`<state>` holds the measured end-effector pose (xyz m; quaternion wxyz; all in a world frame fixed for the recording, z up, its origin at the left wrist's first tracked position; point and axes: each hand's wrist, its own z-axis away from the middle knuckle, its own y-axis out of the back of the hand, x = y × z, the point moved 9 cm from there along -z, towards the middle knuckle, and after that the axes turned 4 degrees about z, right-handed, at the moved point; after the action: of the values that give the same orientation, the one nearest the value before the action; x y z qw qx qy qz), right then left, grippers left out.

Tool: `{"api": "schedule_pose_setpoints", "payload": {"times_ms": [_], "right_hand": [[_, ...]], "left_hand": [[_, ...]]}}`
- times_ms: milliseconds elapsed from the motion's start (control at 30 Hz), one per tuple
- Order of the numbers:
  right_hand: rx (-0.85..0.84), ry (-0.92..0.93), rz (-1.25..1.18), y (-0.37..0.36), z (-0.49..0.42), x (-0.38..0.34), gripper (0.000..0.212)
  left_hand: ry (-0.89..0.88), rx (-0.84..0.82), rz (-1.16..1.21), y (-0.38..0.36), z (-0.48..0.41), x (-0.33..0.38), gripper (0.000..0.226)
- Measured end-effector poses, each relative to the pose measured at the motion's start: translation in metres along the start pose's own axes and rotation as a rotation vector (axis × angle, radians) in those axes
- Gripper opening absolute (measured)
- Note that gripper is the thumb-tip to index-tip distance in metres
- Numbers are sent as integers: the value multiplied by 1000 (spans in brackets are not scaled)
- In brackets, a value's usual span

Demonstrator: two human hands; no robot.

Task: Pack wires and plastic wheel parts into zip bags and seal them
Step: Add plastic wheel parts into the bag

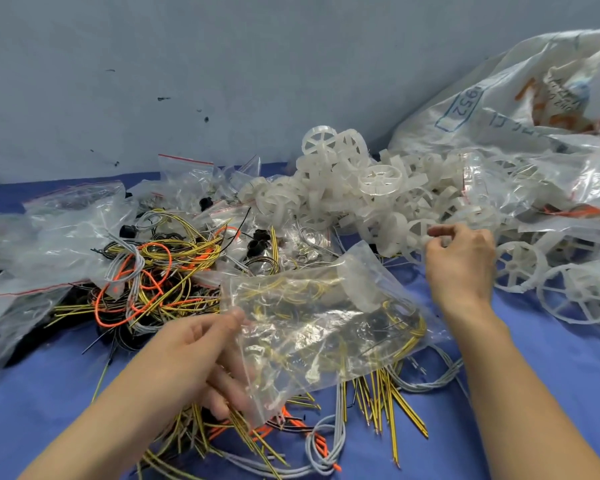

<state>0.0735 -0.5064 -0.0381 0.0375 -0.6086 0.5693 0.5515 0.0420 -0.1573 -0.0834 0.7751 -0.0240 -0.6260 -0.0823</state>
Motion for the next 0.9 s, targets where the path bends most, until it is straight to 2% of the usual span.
{"api": "schedule_pose_setpoints", "payload": {"times_ms": [200, 333, 467, 600, 767, 900], "right_hand": [[59, 37, -23, 20, 4, -20, 23], [86, 112, -111, 35, 10, -45, 21], [63, 219, -333, 40, 33, -87, 17], [113, 478, -463, 42, 86, -143, 17], [115, 756, -413, 27, 143, -178, 11], [69, 914, -378, 12, 172, -186, 8]], "left_hand": [[-162, 247, -89, 39, -7, 17, 43], [-224, 306, 12, 47, -7, 27, 40], [-236, 216, 197, 29, -7, 37, 37], [-246, 7, 299, -2, -8, 50, 37], [-279, -113, 431, -16, -7, 63, 41], [-294, -154, 604, -10, -4, 68, 31]]}}
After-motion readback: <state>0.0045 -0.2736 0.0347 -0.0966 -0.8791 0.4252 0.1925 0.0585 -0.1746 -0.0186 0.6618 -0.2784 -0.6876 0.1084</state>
